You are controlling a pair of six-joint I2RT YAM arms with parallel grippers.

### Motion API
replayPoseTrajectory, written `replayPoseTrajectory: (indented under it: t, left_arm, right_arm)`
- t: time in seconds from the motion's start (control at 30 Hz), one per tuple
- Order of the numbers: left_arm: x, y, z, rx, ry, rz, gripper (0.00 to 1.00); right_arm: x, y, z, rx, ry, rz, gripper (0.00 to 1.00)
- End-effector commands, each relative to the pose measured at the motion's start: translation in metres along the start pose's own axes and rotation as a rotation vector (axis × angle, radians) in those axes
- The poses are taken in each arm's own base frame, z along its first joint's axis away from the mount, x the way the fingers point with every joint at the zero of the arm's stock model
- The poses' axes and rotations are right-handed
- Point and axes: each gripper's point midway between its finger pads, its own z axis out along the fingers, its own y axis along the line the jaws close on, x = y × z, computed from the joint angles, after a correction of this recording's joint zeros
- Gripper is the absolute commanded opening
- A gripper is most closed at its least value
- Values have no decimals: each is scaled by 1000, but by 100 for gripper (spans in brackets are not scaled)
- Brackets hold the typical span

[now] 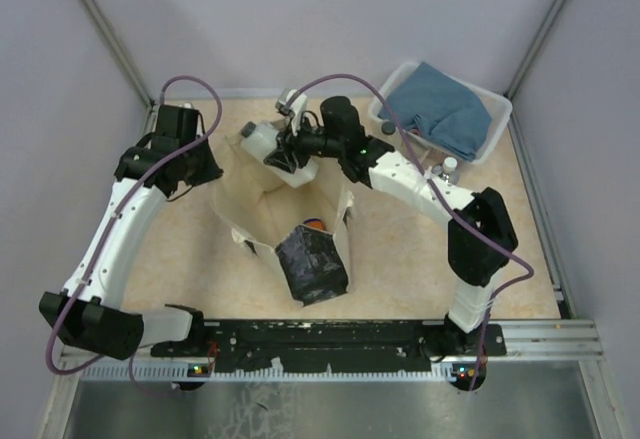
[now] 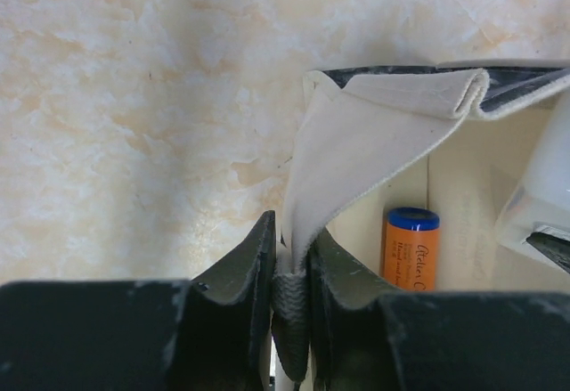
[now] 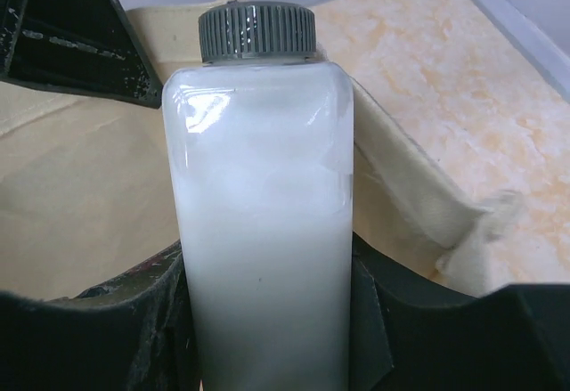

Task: Take the personal care products out of the canvas bag
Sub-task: Take out the care product from the canvas bag.

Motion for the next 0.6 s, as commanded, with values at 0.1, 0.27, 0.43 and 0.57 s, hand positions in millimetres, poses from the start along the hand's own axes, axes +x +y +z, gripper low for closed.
replayPoseTrajectory:
  t: [0.1,0.27,0.43,0.57]
  left_arm:
    - [1,0,3,1,18,-2,22]
    - [5,-2,2,15,21,-25,22]
    - [7,-4,0,29,25,-41,21]
    - [8,-3,-1,22,24,-53,21]
  right_arm:
    - [-179,-1,-95,49,-646,-126,0]
    - [-219,24,-129,-53,-896,-249,0]
    - [-252,41,-143,-195,-1026,-272,0]
    - [-275,52,-157,-222,-1088,-344,0]
